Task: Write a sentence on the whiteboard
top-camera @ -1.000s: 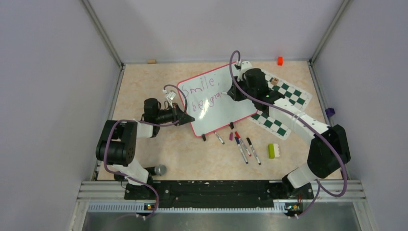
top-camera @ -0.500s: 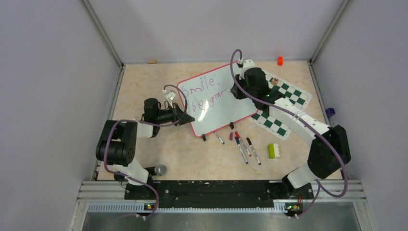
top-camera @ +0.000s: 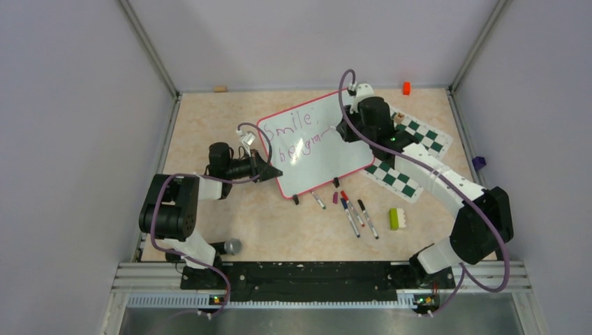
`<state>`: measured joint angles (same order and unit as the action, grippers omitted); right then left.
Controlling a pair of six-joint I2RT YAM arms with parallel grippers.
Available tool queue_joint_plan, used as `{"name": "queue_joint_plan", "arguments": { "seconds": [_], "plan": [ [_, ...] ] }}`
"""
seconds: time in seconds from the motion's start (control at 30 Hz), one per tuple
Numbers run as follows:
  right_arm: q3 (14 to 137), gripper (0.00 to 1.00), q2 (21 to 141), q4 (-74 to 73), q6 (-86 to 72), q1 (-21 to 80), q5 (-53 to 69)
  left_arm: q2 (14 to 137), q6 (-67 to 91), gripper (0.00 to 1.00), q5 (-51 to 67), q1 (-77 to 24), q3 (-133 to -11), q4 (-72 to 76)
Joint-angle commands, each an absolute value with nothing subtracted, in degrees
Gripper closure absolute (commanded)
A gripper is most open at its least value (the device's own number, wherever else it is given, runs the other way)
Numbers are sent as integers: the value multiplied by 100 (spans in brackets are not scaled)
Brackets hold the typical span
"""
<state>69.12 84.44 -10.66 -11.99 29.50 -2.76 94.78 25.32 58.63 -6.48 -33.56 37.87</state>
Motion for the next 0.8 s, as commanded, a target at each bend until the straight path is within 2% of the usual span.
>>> {"name": "queue_joint_plan", "arguments": {
  "seconds": [0.0, 0.77],
  "plan": [
    [7164, 100, 8231, -832, -1186, 2918, -114, 9714, 2479, 100, 5436, -714, -3303, 3073],
    [7364, 100, 8794, -869, -1186, 2918, -20, 9720, 2479, 100, 5436, -712, -3302, 3076]
  ]
}}
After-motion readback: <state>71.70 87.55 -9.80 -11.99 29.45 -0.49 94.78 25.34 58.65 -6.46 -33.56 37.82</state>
